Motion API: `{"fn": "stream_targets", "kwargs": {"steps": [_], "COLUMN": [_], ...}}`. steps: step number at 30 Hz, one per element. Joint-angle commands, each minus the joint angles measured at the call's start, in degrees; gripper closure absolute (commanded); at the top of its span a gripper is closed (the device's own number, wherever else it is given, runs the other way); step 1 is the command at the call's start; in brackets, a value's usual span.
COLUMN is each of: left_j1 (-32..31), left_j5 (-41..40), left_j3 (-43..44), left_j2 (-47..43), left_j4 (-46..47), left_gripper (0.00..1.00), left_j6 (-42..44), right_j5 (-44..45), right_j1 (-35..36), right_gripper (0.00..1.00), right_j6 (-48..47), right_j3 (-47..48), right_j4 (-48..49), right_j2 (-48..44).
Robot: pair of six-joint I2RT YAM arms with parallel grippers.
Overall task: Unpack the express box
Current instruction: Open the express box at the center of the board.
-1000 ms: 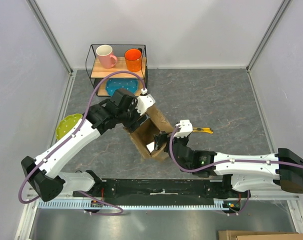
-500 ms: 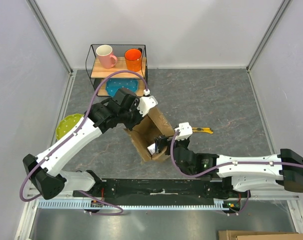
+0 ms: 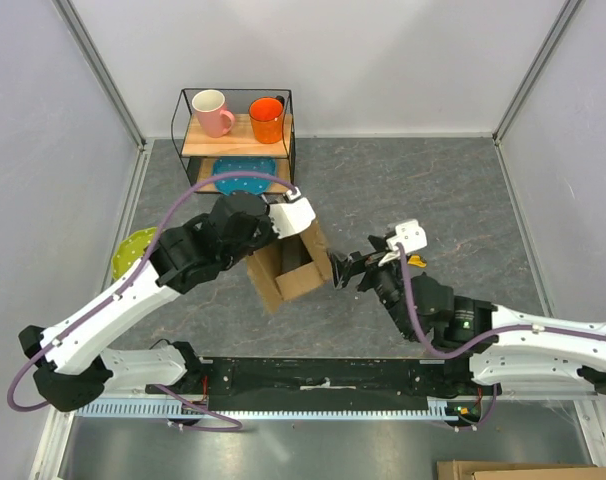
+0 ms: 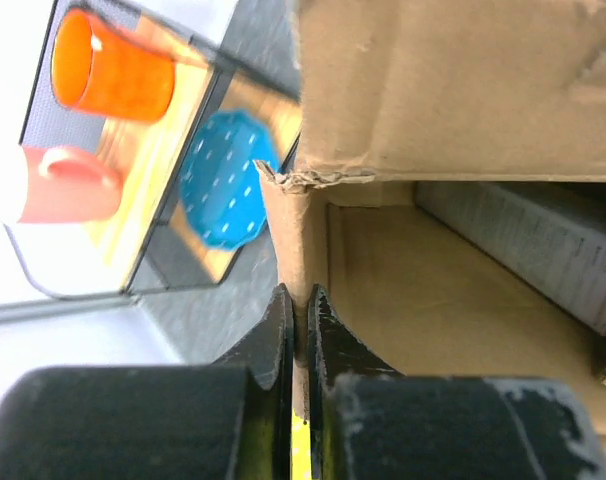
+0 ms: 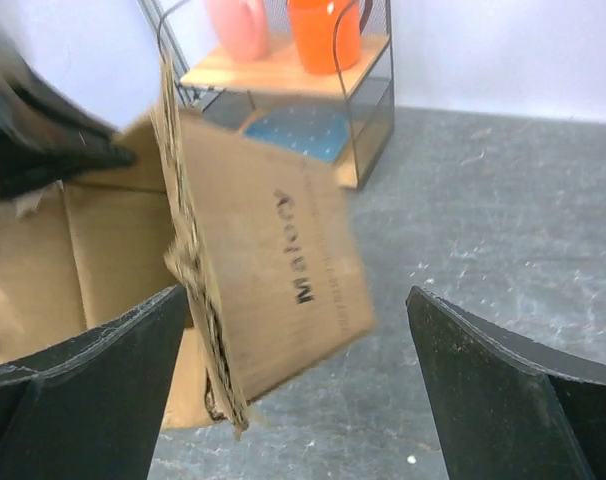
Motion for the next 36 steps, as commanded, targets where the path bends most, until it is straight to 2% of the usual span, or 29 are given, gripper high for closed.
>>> {"fn": "stream_targets", "kwargs": {"steps": [1, 5, 9, 10, 12, 13, 14, 16, 17, 20, 22, 23, 24, 25, 26, 28, 29, 32, 36], "left_j1": [-0.2, -0.7, -0.7, -0.8, -0.7, -0.7, -0.7, -0.7, -0.6, -0.4, -0.1, 0.2, 0.4, 0.9, 1.0, 1.0, 1.1, 1.1, 1.2], "left_j5": [-14.0, -19.6, -21.4, -21.5, -21.7, -21.7, -21.5, -20.8, -19.8, -16.5, -13.6, -10.1, -8.2, -6.4, -2.3, 1.6, 4.9, 9.8, 9.9], "left_j3": [-6.8, -12.3, -13.3, -13.2, -13.1, -13.1, -12.9, -12.6, -12.1, -10.0, -8.4, -6.8, -6.2, -5.6, -5.0, -4.9, -5.0, -6.0, -8.8], "left_j2": [-0.8, -0.9, -0.9, -0.8, -0.8, -0.9, -0.9, -1.0, -1.2, -1.0, -1.1, -1.0, -1.1, -1.2, -1.7, -2.1, -2.3, -2.6, -3.3], "left_j4": [5.1, 8.2, 9.8, 9.8, 9.7, 9.6, 8.9, 7.7, 7.1, 3.7, 0.2, -0.9, -1.8, -3.8, -4.6, -7.1, -8.2, -10.3, -10.5], "left_gripper": [0.98, 0.98, 0.98, 0.98, 0.98, 0.98, 0.98, 0.98, 0.98, 0.98, 0.98, 0.98, 0.98, 0.98, 0.98, 0.98, 0.98, 0.98, 0.98], "left_j6": [11.1, 14.4, 15.8, 15.7, 15.4, 14.8, 14.2, 12.2, 11.5, 7.8, 4.2, 2.8, 1.7, 0.0, -0.6, -1.5, -1.6, -1.6, -0.3], "right_j5": [0.0, -7.2, -18.8, -19.2, -18.1, -16.7, -15.7, -13.8, -9.9, -6.5, -5.4, -5.6, -6.8, -8.1, -10.5, -15.0, -16.8, -25.3, -33.0], "right_j1": [0.0, 0.0, 1.9, 3.2, 6.6, 9.6, 11.0, 14.9, 16.2, 18.9, 18.9, 18.9, 18.9, 19.0, 19.0, 18.9, 18.6, 16.1, 13.8], "right_gripper": [0.02, 0.02, 0.02, 0.02, 0.09, 0.14, 0.29, 0.48, 0.66, 0.83, 0.83, 0.8, 0.72, 0.58, 0.4, 0.24, 0.14, 0.07, 0.03], "right_j6": [-7.0, -7.5, -7.2, -7.2, -8.6, -9.0, -9.8, -11.0, -11.4, -11.8, -14.6, -17.4, -20.0, -26.3, -29.6, -38.1, -39.9, -42.2, -44.0], "right_j3": [6.2, 8.9, 12.4, 12.1, 10.1, 9.3, 8.3, 4.7, 3.6, -0.3, -2.3, -2.9, -4.5, -5.4, -6.2, -6.5, -5.7, -1.1, 2.3], "right_j4": [-7.5, -8.2, -11.3, -10.9, -7.5, -6.2, -3.8, -0.8, 0.2, 3.0, 7.6, 13.0, 16.3, 19.8, 25.1, 27.1, 24.0, 14.2, 7.7], "right_j2": [-3.0, -3.9, 2.8, 4.2, 7.1, 7.7, 8.6, 9.2, 10.3, 12.9, 14.1, 14.9, 15.1, 15.5, 16.6, 18.5, 20.0, 21.0, 19.7]}}
